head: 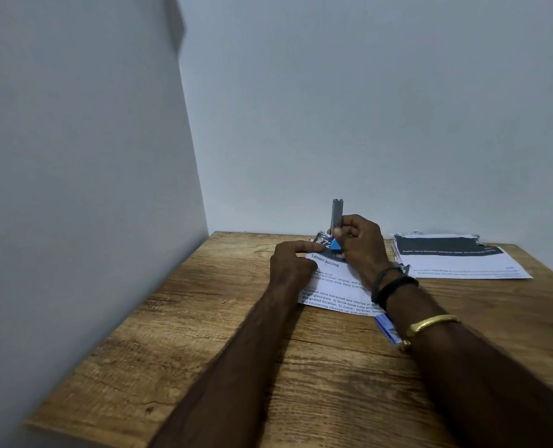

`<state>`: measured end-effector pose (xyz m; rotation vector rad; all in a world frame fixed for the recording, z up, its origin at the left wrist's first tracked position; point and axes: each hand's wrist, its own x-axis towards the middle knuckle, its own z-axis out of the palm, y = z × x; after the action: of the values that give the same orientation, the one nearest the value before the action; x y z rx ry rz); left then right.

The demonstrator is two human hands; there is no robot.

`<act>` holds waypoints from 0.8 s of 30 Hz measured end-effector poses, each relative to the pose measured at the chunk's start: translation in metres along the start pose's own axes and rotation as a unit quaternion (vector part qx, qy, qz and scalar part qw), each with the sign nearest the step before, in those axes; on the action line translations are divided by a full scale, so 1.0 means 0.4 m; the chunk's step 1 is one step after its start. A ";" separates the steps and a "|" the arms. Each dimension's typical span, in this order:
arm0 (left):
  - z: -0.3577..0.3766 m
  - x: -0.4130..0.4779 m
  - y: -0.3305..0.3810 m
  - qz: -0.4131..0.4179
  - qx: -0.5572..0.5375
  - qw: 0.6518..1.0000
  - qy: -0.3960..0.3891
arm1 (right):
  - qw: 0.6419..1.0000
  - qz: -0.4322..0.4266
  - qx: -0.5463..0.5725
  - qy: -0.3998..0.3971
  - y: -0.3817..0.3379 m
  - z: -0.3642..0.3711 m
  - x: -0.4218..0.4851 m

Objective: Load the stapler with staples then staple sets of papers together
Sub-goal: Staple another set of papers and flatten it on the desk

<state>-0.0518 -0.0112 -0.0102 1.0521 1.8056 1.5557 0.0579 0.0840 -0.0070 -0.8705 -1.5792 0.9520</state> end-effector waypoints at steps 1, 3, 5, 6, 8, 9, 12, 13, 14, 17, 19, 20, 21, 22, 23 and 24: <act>0.000 0.002 -0.001 0.001 0.001 1.000 0.002 | 1.000 -0.002 0.000 0.000 0.001 0.000 0.001; -0.001 0.003 -0.001 0.001 0.002 1.000 0.006 | 1.000 0.000 0.007 -0.010 0.004 0.000 0.001; -0.001 0.000 0.002 0.005 0.004 1.000 0.007 | 0.999 0.014 0.034 -0.021 0.005 -0.002 -0.002; 0.000 0.001 0.001 0.010 0.005 1.000 0.008 | 0.998 0.019 0.053 -0.023 0.005 -0.003 -0.004; 0.001 0.002 0.001 0.018 0.003 1.000 0.011 | 0.996 0.014 0.085 -0.009 -0.002 -0.010 -0.012; 0.001 0.001 0.001 0.020 -0.002 1.000 0.014 | 0.995 0.010 0.098 0.000 -0.008 -0.014 -0.015; -0.001 0.006 0.004 0.021 -0.020 0.999 0.020 | 0.996 0.003 0.092 0.010 -0.041 -0.037 -0.033; -0.004 0.006 0.005 0.020 -0.017 0.999 0.023 | 0.997 0.001 0.073 0.001 -0.054 -0.047 -0.042; -0.006 0.009 0.002 0.023 -0.011 0.999 0.029 | 0.999 -0.002 0.047 -0.016 -0.066 -0.056 -0.051; -0.010 0.010 -0.009 0.037 0.014 0.998 0.045 | 0.994 -0.010 -0.031 -0.107 -0.079 -0.087 -0.083; -0.013 0.004 -0.007 0.040 0.024 0.997 0.065 | 0.982 -0.025 -0.090 -0.166 -0.078 -0.104 -0.107; -0.015 0.001 -0.004 0.045 0.032 0.996 0.076 | 0.972 -0.034 -0.128 -0.193 -0.075 -0.111 -0.116; -0.019 -0.005 0.001 0.047 0.036 0.994 0.090 | 0.962 -0.039 -0.161 -0.218 -0.073 -0.116 -0.126; -0.024 -0.008 0.006 0.051 0.032 0.993 0.105 | 0.952 -0.038 -0.187 -0.240 -0.072 -0.120 -0.135; -0.027 -0.009 0.008 0.049 0.023 0.992 0.117 | 0.944 -0.033 -0.206 -0.257 -0.074 -0.122 -0.145; -0.029 -0.008 0.008 0.046 0.016 0.991 0.126 | 0.934 -0.035 -0.227 -0.272 -0.075 -0.122 -0.153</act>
<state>-0.0585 -0.0203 -0.0053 1.0040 1.9786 1.7874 0.1153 0.0237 0.0022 -0.8969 -2.3574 0.8275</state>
